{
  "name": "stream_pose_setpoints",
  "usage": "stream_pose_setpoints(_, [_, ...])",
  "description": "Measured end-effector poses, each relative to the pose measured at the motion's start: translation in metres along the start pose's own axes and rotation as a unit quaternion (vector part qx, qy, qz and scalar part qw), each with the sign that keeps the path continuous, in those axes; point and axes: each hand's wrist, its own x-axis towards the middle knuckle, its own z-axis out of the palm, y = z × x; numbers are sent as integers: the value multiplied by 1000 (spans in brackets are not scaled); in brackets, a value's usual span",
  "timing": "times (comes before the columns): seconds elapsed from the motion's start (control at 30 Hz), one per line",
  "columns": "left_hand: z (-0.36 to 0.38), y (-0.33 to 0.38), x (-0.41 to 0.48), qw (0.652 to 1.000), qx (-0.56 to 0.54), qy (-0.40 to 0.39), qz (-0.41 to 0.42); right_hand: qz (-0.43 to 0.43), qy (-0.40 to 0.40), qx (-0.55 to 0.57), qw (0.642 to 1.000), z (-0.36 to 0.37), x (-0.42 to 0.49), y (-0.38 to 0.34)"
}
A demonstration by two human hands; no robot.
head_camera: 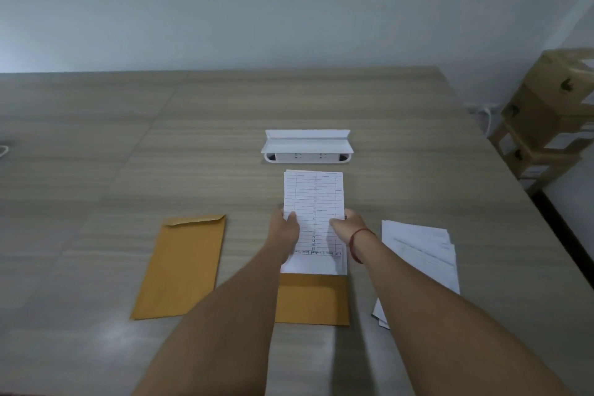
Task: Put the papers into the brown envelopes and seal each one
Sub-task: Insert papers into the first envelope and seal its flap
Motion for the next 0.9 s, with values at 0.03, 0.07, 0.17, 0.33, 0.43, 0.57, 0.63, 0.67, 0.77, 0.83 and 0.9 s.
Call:
stream_pose_setpoints(0.03, [-3, 1, 5, 1000, 7, 0, -1, 3, -15, -25, 1000, 0, 4, -2])
stream_pose_setpoints(0.07, [-5, 1, 10, 1000, 15, 0, 0, 4, -25, -55, 998, 1, 8, -4])
stream_pose_setpoints(0.17, [-6, 7, 28, 999, 33, -1, 10, -8, 0, -99, 995, 4, 28, -10])
stream_pose_setpoints(0.33, [-10, 1, 58, 987, 150, 9, 60, -4, 136, -43, 990, 0, 69, -12])
stream_pose_setpoints(0.43, [-17, -20, 75, 948, 301, -32, 93, 13, 197, -1, 980, -9, 87, -14])
stream_pose_setpoints(0.57, [-16, -30, 84, 890, 420, -105, 141, 22, 221, 27, 975, -9, 108, -15])
stream_pose_setpoints(0.63, [-12, -26, 87, 876, 440, -115, 158, 25, 213, 28, 976, -4, 116, -16])
stream_pose_setpoints(0.67, [-10, -24, 87, 870, 450, -119, 162, 25, 207, 29, 978, -2, 119, -16])
stream_pose_setpoints(0.77, [-5, -19, 92, 857, 471, -123, 169, 21, 187, 30, 982, 2, 126, -20])
stream_pose_setpoints(0.83, [-2, -17, 95, 856, 472, -130, 166, 21, 170, 24, 985, 4, 129, -20])
stream_pose_setpoints(0.9, [1, -15, 96, 854, 476, -140, 157, 18, 156, 20, 987, 3, 133, -20])
